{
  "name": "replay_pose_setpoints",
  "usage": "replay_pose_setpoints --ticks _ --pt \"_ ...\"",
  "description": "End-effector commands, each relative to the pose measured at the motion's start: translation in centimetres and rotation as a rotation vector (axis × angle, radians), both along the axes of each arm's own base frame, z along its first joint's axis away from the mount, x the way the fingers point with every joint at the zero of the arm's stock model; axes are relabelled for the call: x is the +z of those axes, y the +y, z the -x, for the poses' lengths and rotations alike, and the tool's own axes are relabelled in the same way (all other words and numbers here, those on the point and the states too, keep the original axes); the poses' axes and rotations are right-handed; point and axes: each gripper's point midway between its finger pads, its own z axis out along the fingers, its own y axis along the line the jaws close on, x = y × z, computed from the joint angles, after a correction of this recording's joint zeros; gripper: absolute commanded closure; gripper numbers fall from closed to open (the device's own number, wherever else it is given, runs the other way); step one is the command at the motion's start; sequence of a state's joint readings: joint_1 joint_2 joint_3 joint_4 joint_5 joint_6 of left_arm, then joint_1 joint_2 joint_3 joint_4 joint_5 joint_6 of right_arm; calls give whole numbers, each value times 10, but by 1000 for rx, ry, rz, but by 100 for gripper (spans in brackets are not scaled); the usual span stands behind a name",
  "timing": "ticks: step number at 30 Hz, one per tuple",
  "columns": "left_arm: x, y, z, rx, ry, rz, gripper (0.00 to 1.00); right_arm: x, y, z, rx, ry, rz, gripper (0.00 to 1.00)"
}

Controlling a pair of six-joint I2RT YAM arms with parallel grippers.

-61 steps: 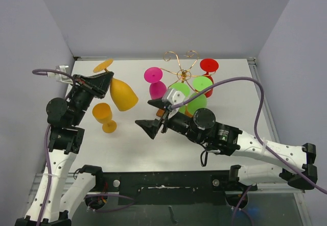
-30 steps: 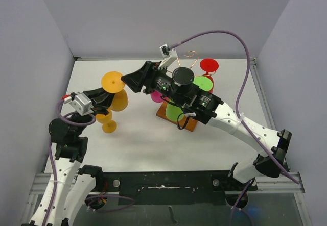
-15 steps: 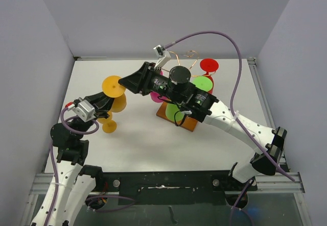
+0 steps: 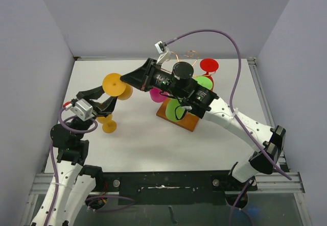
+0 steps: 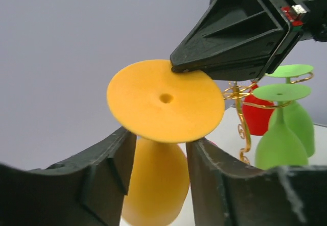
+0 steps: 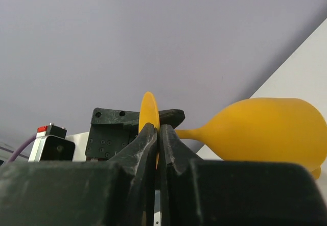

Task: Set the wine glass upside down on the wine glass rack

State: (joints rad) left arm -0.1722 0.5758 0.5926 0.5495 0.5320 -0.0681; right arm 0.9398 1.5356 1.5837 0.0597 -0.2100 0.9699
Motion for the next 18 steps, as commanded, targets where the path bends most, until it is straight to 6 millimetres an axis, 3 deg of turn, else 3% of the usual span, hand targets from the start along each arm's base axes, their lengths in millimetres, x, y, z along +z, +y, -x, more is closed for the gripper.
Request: replay_pose_setpoints --ticks 1,4,8,18 --pt "20 19 -1 84 -14 115 52 42 -10 -6 -14 -127 -113 100" --pt "16 31 -5 150 -7 161 43 53 -14 -16 -33 -166 -143 100" --pt "10 48 -6 235 -17 212 39 71 -27 -36 -80 -233 -162 100" --pt "-2 72 -13 343 49 313 38 99 -60 -95 -141 -343 -200 100"
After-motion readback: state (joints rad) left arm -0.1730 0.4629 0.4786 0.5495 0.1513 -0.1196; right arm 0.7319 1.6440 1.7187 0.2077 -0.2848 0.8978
